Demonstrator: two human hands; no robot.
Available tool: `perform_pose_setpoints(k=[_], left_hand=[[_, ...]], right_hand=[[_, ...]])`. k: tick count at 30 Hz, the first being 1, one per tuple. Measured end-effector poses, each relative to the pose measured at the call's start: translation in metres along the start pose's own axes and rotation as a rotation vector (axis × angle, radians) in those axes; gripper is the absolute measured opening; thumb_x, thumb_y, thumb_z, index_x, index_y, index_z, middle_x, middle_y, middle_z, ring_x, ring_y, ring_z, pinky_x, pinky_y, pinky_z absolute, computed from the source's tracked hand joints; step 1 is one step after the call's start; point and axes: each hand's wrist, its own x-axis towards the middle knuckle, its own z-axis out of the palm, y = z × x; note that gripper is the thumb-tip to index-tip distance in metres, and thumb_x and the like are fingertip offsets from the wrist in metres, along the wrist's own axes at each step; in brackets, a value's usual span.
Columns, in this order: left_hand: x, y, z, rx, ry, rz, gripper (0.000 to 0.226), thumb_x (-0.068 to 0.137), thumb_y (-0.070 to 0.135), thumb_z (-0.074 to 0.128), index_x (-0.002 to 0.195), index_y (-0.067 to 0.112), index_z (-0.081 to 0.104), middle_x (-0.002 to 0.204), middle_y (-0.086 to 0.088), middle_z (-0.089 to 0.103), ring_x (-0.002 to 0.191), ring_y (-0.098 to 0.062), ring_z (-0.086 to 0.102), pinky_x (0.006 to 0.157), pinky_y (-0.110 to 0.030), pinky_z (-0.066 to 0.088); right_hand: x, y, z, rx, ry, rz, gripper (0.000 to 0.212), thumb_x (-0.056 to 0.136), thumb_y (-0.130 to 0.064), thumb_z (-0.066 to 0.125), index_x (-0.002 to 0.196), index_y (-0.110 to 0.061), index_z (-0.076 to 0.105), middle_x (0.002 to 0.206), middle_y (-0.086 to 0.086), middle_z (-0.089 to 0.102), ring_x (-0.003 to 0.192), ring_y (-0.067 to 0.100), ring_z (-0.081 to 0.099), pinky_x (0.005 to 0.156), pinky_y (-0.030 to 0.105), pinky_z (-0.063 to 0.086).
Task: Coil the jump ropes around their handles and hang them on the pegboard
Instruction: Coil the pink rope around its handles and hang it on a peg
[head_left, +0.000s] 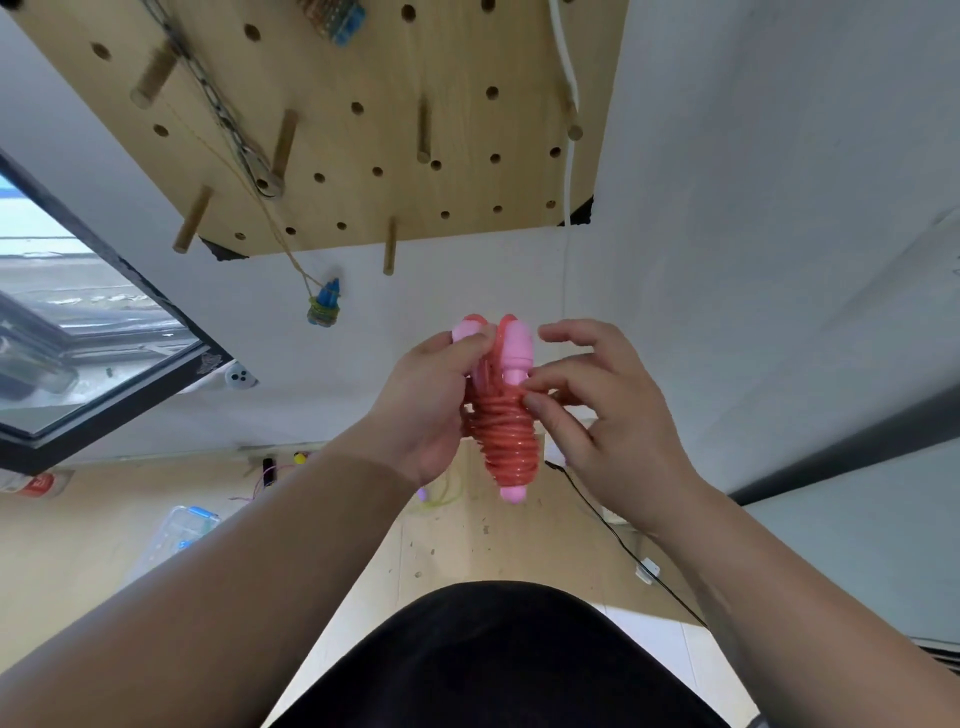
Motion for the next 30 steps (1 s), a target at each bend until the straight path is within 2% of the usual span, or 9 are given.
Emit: perform_pose_setpoints(k=[3, 5, 7, 10, 12, 16, 21, 27, 30], left_hand=[[-0.009, -0.004, -0.002, 0.037, -0.032, 0.007, 0.022, 0.104, 0.022, 0.049, 0.085, 0.016, 0.058, 0.079, -0.005, 0.06, 0.079, -0.025, 0.058, 0.078, -0.047, 0.049], [-0.014, -0.007, -0.003, 0.003, -0.032, 0.004, 0.022, 0.102, 0.018, 0.045, 0.107, 0.025, 0.066, 0.087, -0.01, 0.057, 0.084, -0.027, 0.056, 0.078, -0.048, 0.049], [-0.017, -0.004, -0.009, -0.034, -0.005, 0.02, 0.041, 0.099, 0.013, 0.041, 0.119, 0.035, 0.069, 0.09, -0.009, 0.057, 0.091, -0.028, 0.053, 0.077, -0.048, 0.051], [-0.022, 0.004, -0.022, 0.009, 0.057, 0.107, 0.025, 0.101, 0.02, 0.051, 0.108, 0.025, 0.074, 0.098, -0.013, 0.058, 0.094, -0.028, 0.055, 0.069, -0.044, 0.054], [-0.024, 0.007, -0.033, 0.039, 0.113, 0.162, 0.011, 0.098, 0.022, 0.063, 0.104, 0.02, 0.072, 0.092, -0.011, 0.058, 0.084, -0.023, 0.056, 0.067, -0.042, 0.056], [-0.031, 0.012, -0.06, -0.06, 0.267, 0.249, 0.008, 0.093, 0.012, 0.069, 0.101, 0.012, 0.069, 0.085, -0.012, 0.061, 0.073, -0.024, 0.061, 0.065, -0.044, 0.057], [-0.042, 0.024, -0.093, -0.178, 0.394, 0.316, 0.008, 0.094, 0.009, 0.067, 0.101, 0.007, 0.067, 0.092, -0.019, 0.069, 0.084, -0.038, 0.071, 0.074, -0.054, 0.061], [-0.029, 0.036, -0.14, -0.281, 0.466, 0.304, 0.005, 0.098, 0.01, 0.062, 0.101, 0.007, 0.064, 0.097, -0.029, 0.063, 0.082, -0.034, 0.063, 0.07, -0.049, 0.06], [-0.012, 0.046, -0.174, -0.169, 0.554, 0.347, 0.008, 0.094, 0.008, 0.067, 0.097, 0.003, 0.062, 0.088, -0.017, 0.07, 0.072, -0.026, 0.068, 0.065, -0.043, 0.061]], right_hand=[[0.002, -0.002, -0.001, -0.026, 0.012, 0.018, 0.01, 0.095, -0.014, 0.064, 0.096, -0.008, 0.072, 0.106, 0.0, 0.059, 0.097, 0.008, 0.058, 0.079, 0.015, 0.048], [0.009, -0.004, 0.001, -0.062, -0.011, 0.01, 0.018, 0.096, -0.025, 0.057, 0.095, -0.013, 0.07, 0.094, -0.003, 0.057, 0.088, 0.01, 0.056, 0.073, 0.024, 0.05], [0.018, -0.008, 0.007, -0.083, -0.064, -0.034, 0.021, 0.096, -0.03, 0.053, 0.095, -0.016, 0.069, 0.089, -0.005, 0.055, 0.083, 0.01, 0.054, 0.069, 0.027, 0.048], [0.034, -0.013, 0.019, -0.079, -0.156, -0.122, 0.017, 0.097, -0.03, 0.053, 0.097, -0.021, 0.066, 0.09, -0.008, 0.054, 0.082, 0.004, 0.05, 0.071, 0.017, 0.041], [0.046, -0.015, 0.026, -0.045, -0.206, -0.158, 0.011, 0.098, -0.029, 0.054, 0.097, -0.024, 0.064, 0.09, -0.01, 0.053, 0.083, 0.001, 0.049, 0.072, 0.015, 0.04], [0.07, -0.025, 0.045, 0.106, -0.317, -0.132, 0.01, 0.097, -0.03, 0.059, 0.095, -0.023, 0.066, 0.092, -0.012, 0.059, 0.09, 0.008, 0.058, 0.075, 0.023, 0.049], [0.102, -0.037, 0.069, 0.247, -0.52, -0.013, 0.011, 0.093, -0.029, 0.069, 0.104, -0.029, 0.07, 0.1, -0.015, 0.065, 0.102, 0.009, 0.063, 0.082, 0.02, 0.053], [0.129, -0.051, 0.122, 0.26, -0.438, -0.04, 0.006, 0.091, -0.021, 0.072, 0.091, -0.027, 0.073, 0.091, -0.012, 0.065, 0.093, 0.013, 0.065, 0.076, 0.034, 0.056], [0.146, -0.057, 0.158, 0.267, -0.368, 0.015, 0.011, 0.092, -0.019, 0.069, 0.087, -0.029, 0.071, 0.089, -0.014, 0.065, 0.086, 0.014, 0.066, 0.071, 0.04, 0.057]])
